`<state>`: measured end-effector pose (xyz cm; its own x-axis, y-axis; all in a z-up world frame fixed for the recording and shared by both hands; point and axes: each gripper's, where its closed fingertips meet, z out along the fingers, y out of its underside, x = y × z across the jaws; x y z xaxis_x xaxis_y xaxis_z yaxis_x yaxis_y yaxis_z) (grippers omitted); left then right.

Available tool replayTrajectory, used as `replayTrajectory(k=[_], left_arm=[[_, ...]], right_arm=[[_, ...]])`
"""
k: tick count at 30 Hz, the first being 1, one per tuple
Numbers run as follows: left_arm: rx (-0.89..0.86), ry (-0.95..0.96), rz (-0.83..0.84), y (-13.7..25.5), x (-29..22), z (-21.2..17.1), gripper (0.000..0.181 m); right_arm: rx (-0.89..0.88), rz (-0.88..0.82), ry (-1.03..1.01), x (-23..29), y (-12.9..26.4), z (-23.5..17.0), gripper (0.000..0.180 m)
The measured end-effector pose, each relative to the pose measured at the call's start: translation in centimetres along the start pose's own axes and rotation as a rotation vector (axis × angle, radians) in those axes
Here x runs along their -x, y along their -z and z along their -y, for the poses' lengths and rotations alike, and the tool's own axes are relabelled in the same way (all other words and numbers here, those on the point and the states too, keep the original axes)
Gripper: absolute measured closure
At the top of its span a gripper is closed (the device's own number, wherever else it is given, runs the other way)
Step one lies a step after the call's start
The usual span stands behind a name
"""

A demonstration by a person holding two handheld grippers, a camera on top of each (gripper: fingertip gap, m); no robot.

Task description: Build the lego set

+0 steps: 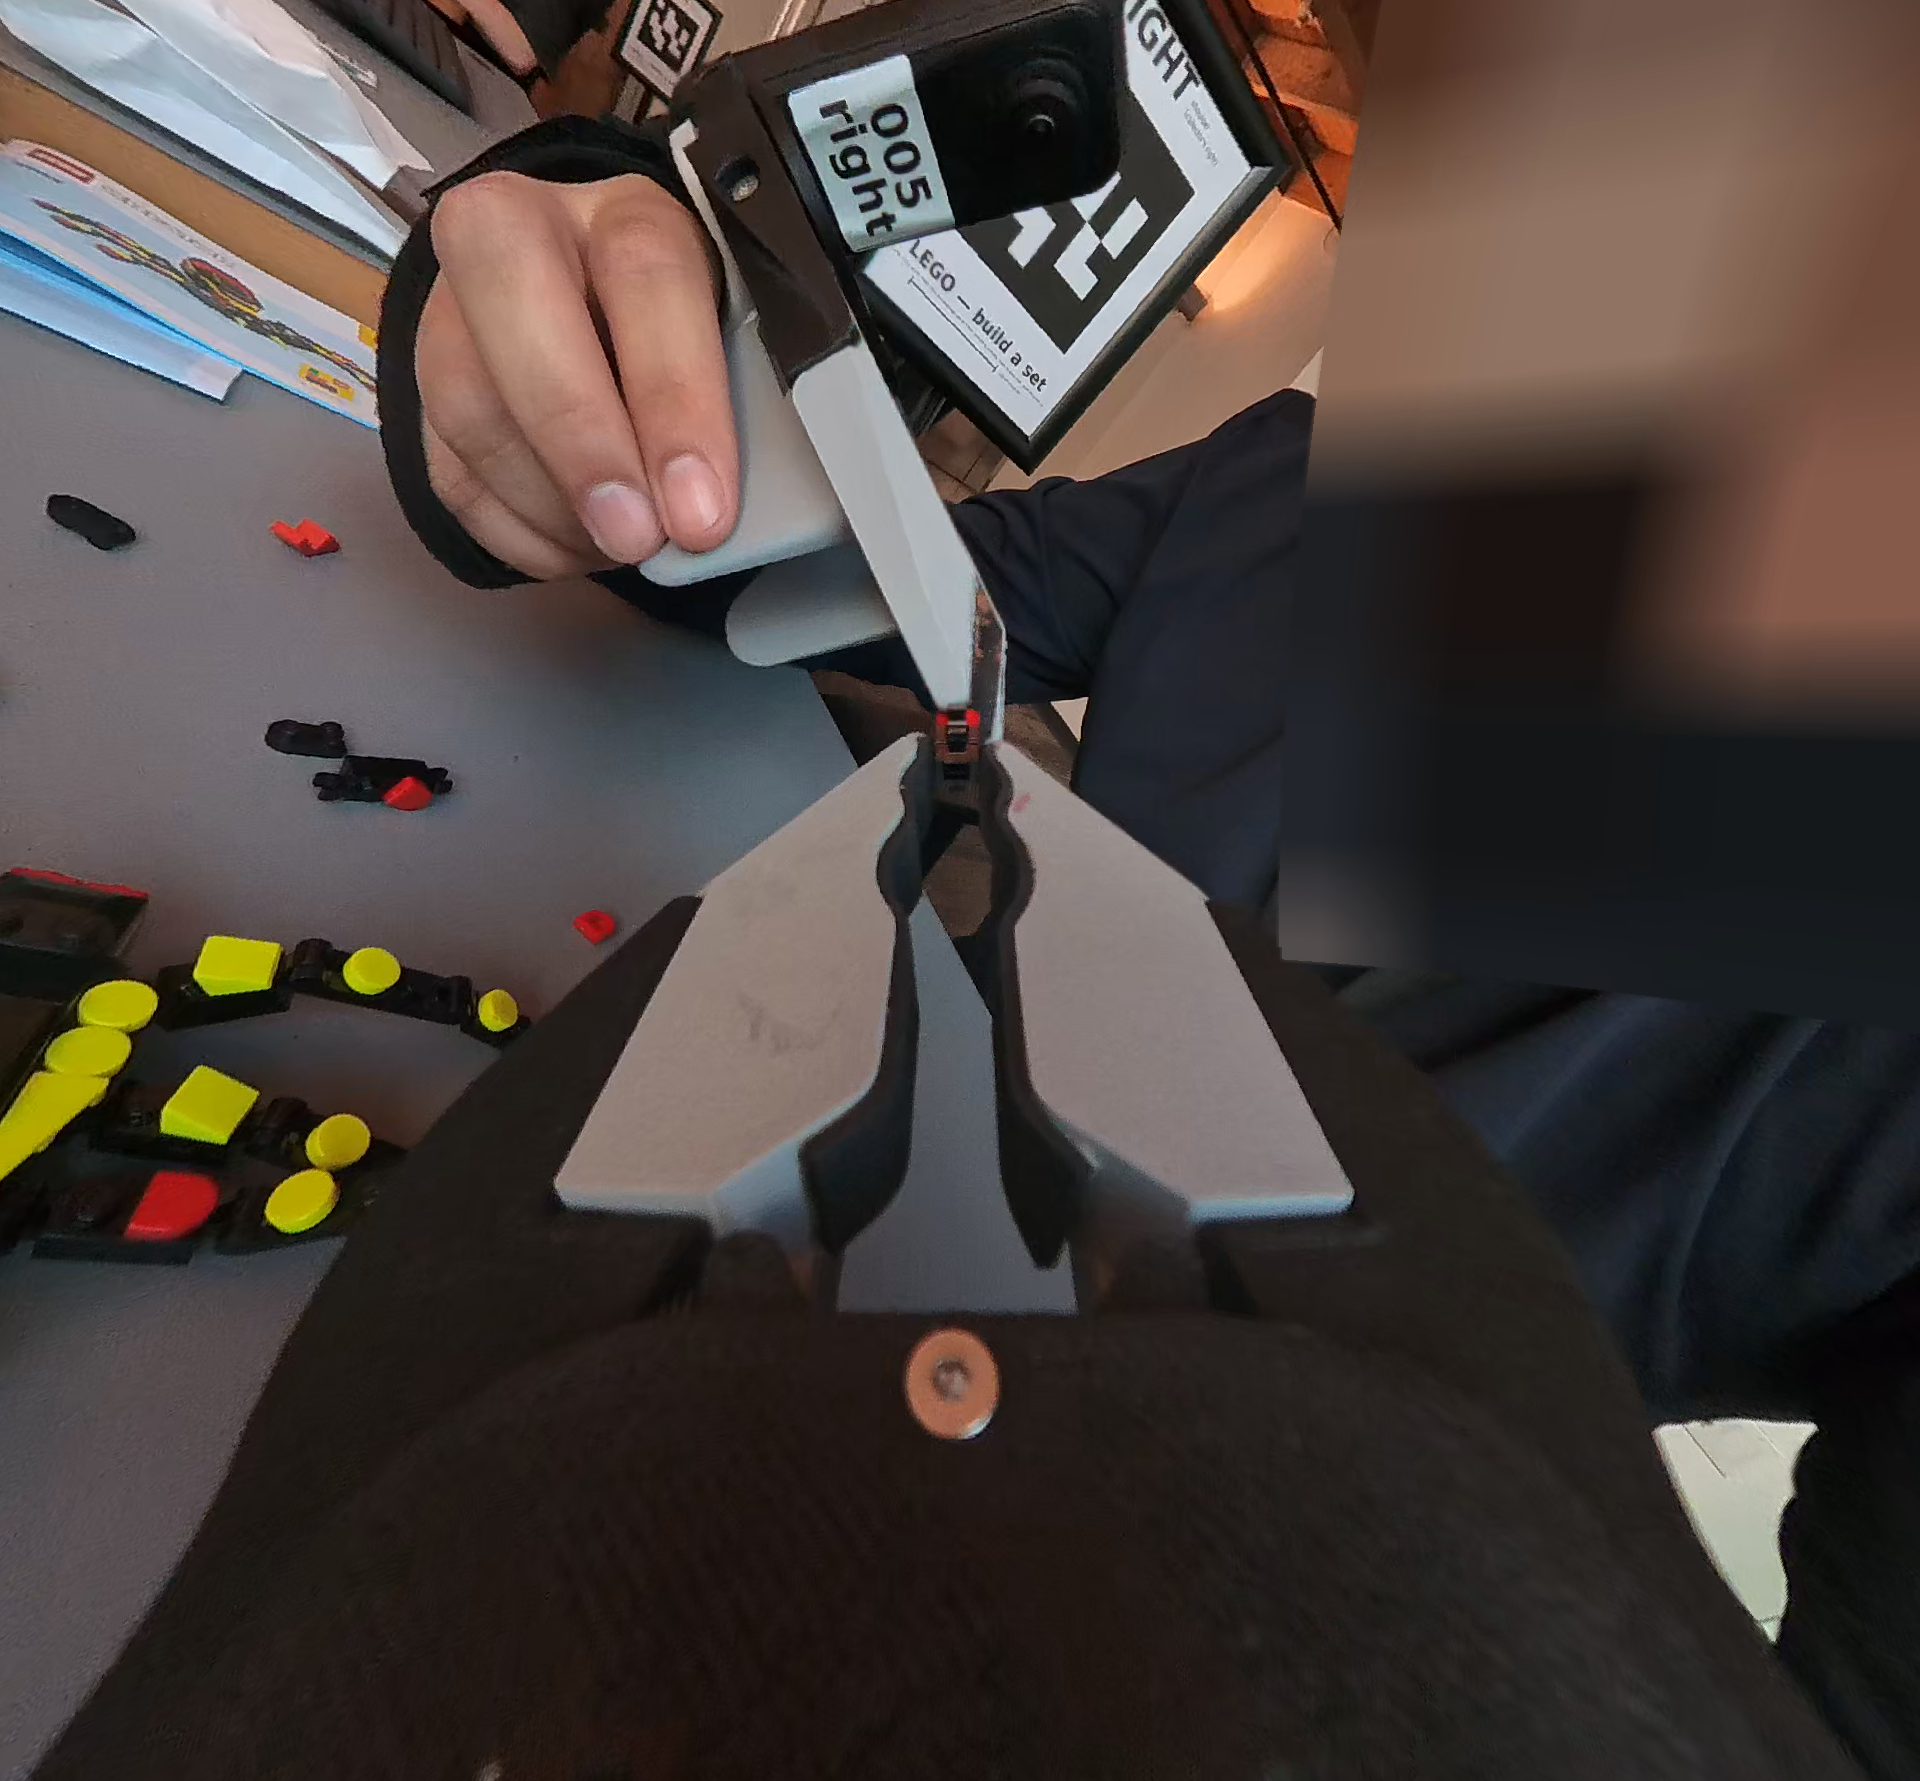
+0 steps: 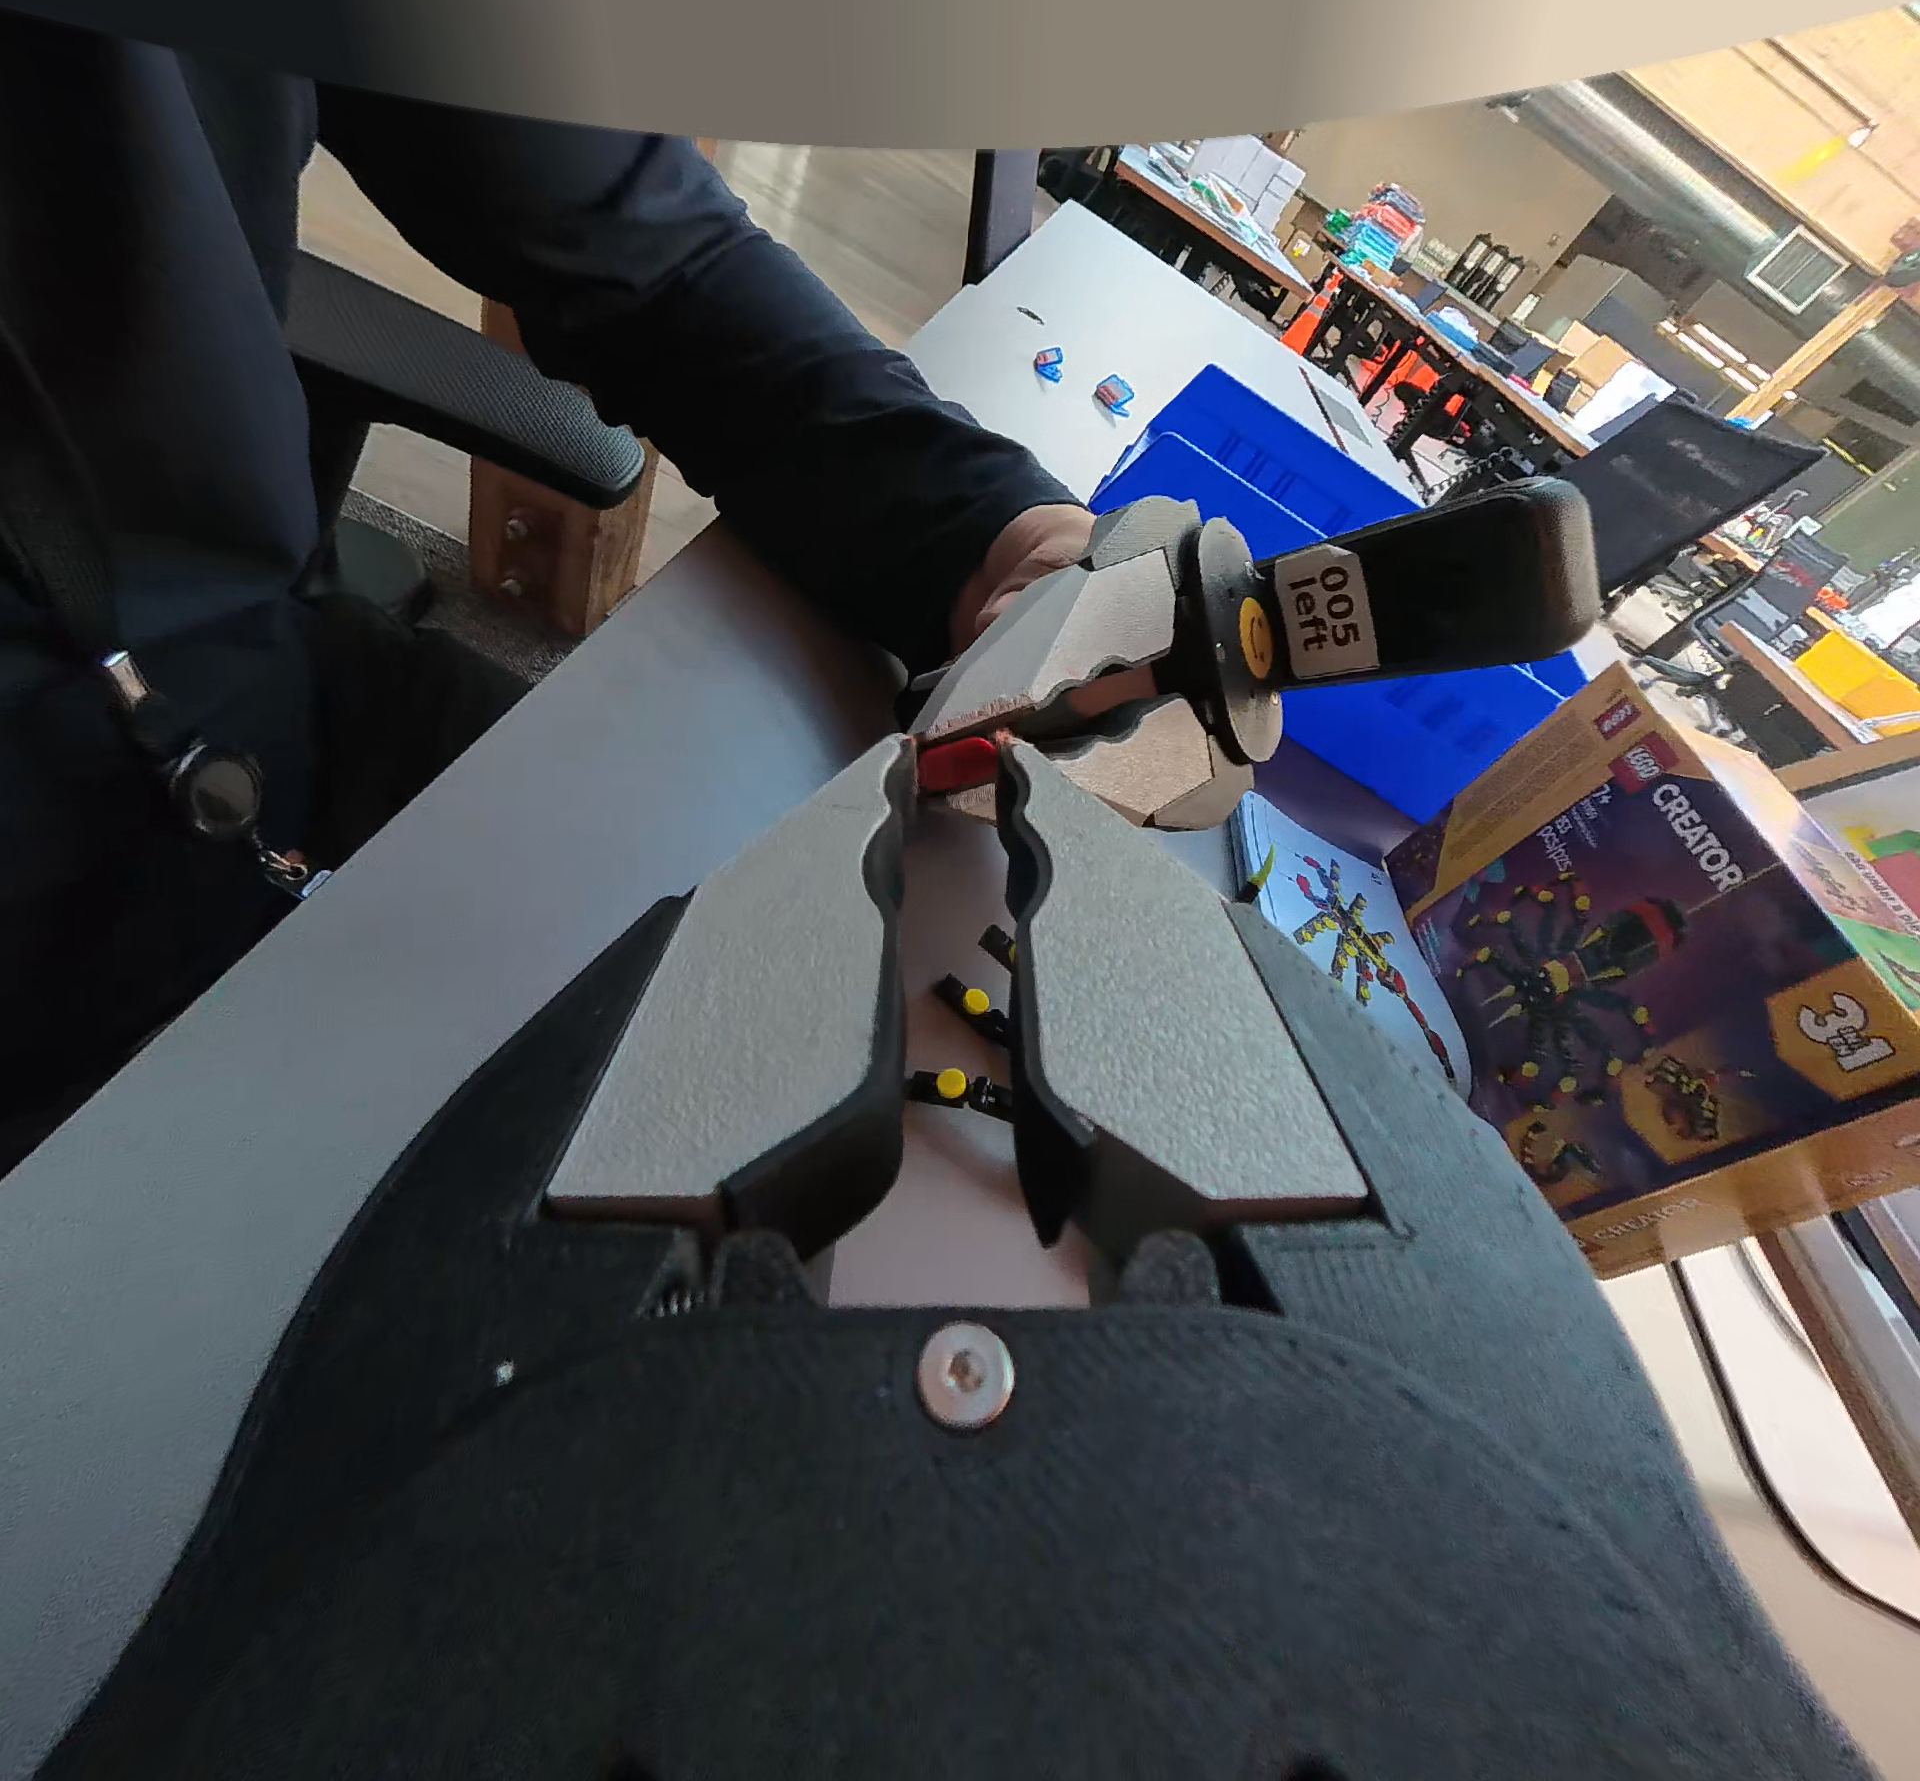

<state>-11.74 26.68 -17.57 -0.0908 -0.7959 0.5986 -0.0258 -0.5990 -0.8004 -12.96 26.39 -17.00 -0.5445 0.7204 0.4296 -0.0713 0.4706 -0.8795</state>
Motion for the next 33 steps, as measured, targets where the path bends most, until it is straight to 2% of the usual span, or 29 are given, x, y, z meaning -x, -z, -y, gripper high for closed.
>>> replayTrajectory(k=[11,18,20,22,27,30,33], left_arm=[[0.016,-0.038,0.028,-0.3,0.0,-0.1,0.176],[0.082,-0.065,0.034,-0.9,-0.3,-1.0,0.176],[0.119,-0.09,0.048,-1.4,-0.2,-1.6,0.176],[0.127,-0.094,0.02,-1.9,-0.6,-1.9,0.176],[0.049,-0.12,0.01,-0.9,-1.1,-0.4,0.176],[0.064,-0.196,0.076,-0.9,-0.4,-0.4,0.176],[0.028,-0.261,0.103,-0.9,-0.1,0.1,0.176]], right_arm=[[-0.006,0.026,-0.064,0.3,-0.1,-0.1,0.167],[0.004,0.132,-0.146,1.3,-0.2,-0.2,0.167],[0.01,0.139,-0.154,1.2,-0.2,-0.2,0.18],[-0.017,0.161,-0.173,1.5,-0.1,0.1,0.18],[-0.079,0.074,-0.213,-0.2,0.4,0.6,0.18],[-0.117,0.085,-0.223,-0.1,0.6,1.2,0.166],[-0.08,0.107,-0.221,0.4,0.3,0.7,0.166]])
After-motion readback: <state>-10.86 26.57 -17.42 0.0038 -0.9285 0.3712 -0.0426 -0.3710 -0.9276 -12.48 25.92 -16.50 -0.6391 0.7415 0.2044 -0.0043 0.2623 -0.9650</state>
